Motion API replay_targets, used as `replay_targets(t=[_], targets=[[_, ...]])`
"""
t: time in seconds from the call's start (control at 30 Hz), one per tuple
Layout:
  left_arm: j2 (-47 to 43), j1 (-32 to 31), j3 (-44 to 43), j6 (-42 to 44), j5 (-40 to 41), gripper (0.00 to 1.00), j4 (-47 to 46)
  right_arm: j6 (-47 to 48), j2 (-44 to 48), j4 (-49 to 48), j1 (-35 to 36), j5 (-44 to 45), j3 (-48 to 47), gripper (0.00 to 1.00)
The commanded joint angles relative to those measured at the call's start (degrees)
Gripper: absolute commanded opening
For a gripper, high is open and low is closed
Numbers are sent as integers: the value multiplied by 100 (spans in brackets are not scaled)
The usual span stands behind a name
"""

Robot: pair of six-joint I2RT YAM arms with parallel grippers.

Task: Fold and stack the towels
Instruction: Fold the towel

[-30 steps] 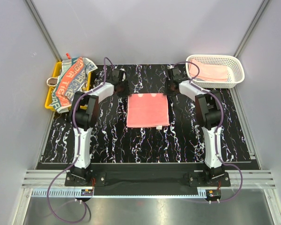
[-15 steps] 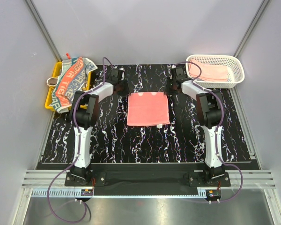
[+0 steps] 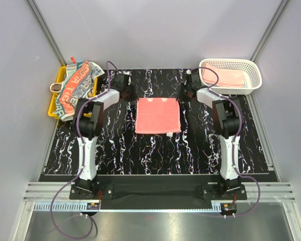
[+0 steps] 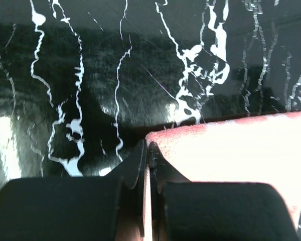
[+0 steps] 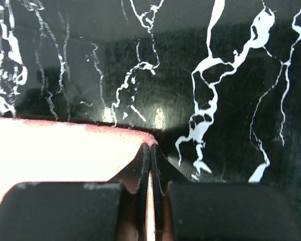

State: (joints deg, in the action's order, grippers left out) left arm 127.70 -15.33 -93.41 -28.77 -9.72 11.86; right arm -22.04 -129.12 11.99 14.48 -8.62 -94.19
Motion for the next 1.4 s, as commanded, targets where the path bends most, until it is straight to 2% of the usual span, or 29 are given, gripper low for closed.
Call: replay_targets(t=[0.0, 0.6, 1.07, 1.37], targets=[[-763, 39, 120, -49, -74, 0, -579, -46, 729, -390, -51, -52, 172, 4], [-2416, -84, 2703, -489, -329, 0, -2020, -397, 2434, -1471, 169, -254, 2360, 3], [-3514, -436, 3996, -454, 110, 0, -2012, -661, 3568, -1709, 653, 124, 4004, 2], [-3963, -479, 4506, -454, 277, 0, -1933, -766, 4052, -1726, 784, 185, 4541, 2]])
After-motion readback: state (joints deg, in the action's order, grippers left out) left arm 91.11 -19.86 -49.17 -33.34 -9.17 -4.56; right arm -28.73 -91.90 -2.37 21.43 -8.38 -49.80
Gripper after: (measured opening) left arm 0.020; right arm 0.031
